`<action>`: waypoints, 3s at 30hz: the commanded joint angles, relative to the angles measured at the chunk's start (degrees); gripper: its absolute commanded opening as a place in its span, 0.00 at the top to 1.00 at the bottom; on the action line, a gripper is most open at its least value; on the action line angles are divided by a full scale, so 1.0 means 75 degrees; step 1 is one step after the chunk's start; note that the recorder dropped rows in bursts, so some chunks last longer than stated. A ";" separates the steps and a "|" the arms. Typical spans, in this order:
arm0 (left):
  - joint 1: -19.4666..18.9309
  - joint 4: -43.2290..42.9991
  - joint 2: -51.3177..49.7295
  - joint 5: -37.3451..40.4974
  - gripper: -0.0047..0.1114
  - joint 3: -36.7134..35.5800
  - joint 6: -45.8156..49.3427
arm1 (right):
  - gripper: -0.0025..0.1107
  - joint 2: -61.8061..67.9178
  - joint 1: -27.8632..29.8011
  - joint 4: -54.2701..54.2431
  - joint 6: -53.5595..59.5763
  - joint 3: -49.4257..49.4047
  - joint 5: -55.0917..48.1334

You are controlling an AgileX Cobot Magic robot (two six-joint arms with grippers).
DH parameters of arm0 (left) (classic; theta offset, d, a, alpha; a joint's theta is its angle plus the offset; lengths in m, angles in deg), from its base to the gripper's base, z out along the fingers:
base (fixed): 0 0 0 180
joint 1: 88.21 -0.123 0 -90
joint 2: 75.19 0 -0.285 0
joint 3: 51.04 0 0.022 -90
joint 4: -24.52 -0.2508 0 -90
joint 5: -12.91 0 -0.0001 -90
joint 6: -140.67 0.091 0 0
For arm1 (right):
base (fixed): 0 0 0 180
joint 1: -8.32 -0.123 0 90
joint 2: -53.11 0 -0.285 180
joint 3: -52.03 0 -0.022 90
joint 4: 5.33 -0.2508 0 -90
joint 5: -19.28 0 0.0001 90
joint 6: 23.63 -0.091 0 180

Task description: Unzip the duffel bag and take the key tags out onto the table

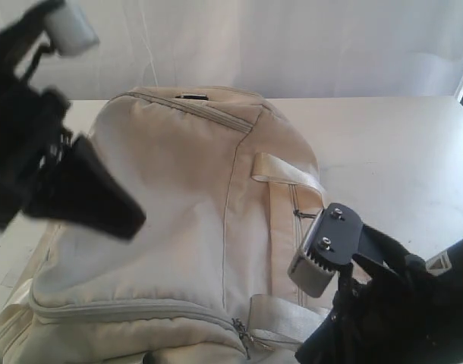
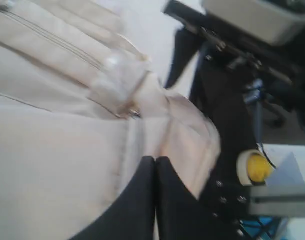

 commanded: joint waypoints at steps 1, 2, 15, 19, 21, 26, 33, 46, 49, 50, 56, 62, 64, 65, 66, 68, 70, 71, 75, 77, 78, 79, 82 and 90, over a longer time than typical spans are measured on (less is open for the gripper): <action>0.0451 0.0495 0.0578 0.0720 0.96 -0.1779 0.0945 | 0.48 -0.0019 -0.0019 0.0710 -0.0680 0.0669 -0.0392; 0.0532 0.0495 0.0670 0.0720 0.96 -0.2109 0.1012 | 0.48 -0.0024 -0.0019 0.0921 -0.0811 0.0808 -0.0471; 0.0590 -0.0981 0.1043 0.0246 0.36 -0.2280 0.1727 | 0.49 -0.0080 -0.0019 0.1301 -0.1125 0.1073 -0.0383; 0.0590 -0.2869 0.1043 -0.0706 0.36 -0.1775 0.0475 | 0.49 -0.0080 -0.0019 0.1301 -0.1177 0.1073 -0.0382; 0.0590 -0.2960 0.1043 -0.0893 0.36 -0.1680 0.0371 | 0.49 -0.0080 -0.0019 0.1301 -0.1177 0.1073 -0.0382; 0.0590 -0.2892 0.1043 -0.1009 0.36 -0.2039 0.0371 | 0.49 -0.0080 -0.0019 0.1301 -0.1303 0.1073 -0.0382; 0.0590 -0.2894 0.1043 -0.1642 0.56 -0.3019 0.0459 | 0.49 -0.0080 -0.0019 0.1286 -0.1316 0.1073 -0.0398; 0.0590 -0.6995 0.1043 -0.1723 0.96 -0.2787 -0.1603 | 0.49 -0.0080 -0.0019 0.1286 -0.1316 0.1073 -0.0398; 0.0590 -0.8713 0.1043 -0.2435 0.96 -0.2579 -0.2676 | 0.49 -0.0080 -0.0019 0.1271 -0.1316 0.1073 -0.0381; 0.0590 -0.9320 0.1043 -0.2846 0.96 -0.2515 -0.2947 | 0.49 -0.0080 -0.0019 0.1273 -0.1316 0.1073 -0.0343; 0.0319 -1.1899 0.1043 -0.5375 0.96 -0.2447 -0.5034 | 0.49 -0.0080 -0.0019 0.1273 -0.1454 0.1073 0.0647; 0.0296 -1.1816 0.1043 -0.5341 0.64 -0.2298 -0.6463 | 0.42 -0.0063 -0.0019 0.1600 -0.2317 0.1273 0.2695; 0.0296 -1.1296 0.1108 -0.5018 0.48 -0.2152 -0.6668 | 0.39 0.0022 -0.0005 0.2229 -0.3000 0.1611 0.3365; 0.0296 -1.0956 0.1164 -0.4858 0.42 -0.2039 -0.6682 | 0.39 0.0087 -0.0005 0.2616 -0.3324 0.1864 0.3563; 0.0296 -1.0618 0.1261 -0.4553 0.36 -0.1884 -0.6682 | 0.39 0.0210 -0.0005 0.3214 -0.3775 0.2165 0.3696; 0.0296 -0.9751 0.1450 -0.4015 0.33 -0.1494 -0.6682 | 0.39 0.0537 0.0072 0.4258 -0.4592 0.2847 0.3634; 0.0296 -0.8568 0.1670 -0.3236 0.34 -0.0942 -0.6682 | 0.39 0.1082 0.0208 0.5106 -0.5236 0.3664 0.3121; 0.0296 -0.8075 0.1743 -0.2748 0.34 -0.0712 -0.6702 | 0.39 0.1403 0.0310 0.5380 -0.5384 0.4130 0.2796; 0.0296 -0.6500 0.2066 -0.0900 0.34 -0.0146 -0.6693 | 0.40 0.2756 0.0687 0.5517 -0.5083 0.5865 0.1671; 0.0296 -0.6242 0.2231 -0.0584 0.34 -0.0234 -0.6646 | 0.41 0.3410 0.0834 0.5499 -0.4807 0.6571 0.1114; 0.0296 -0.6242 0.2333 -0.0489 0.34 -0.0370 -0.6646 | 0.42 0.3770 0.0901 0.5446 -0.4622 0.6938 0.0806; 0.0296 -0.6242 0.2462 -0.0474 0.34 -0.0480 -0.6646 | 0.42 0.4107 0.0976 0.5288 -0.4404 0.7292 0.0501; 0.0296 -0.5846 0.3245 -0.0484 0.34 -0.1292 -0.6680 | 0.42 0.5485 0.1154 0.4684 -0.3612 0.8579 -0.0560; 0.0296 -0.4376 0.4056 -0.1953 0.34 -0.3228 -0.6700 | 0.49 0.6679 0.1154 0.4673 -0.3527 0.9043 -0.0557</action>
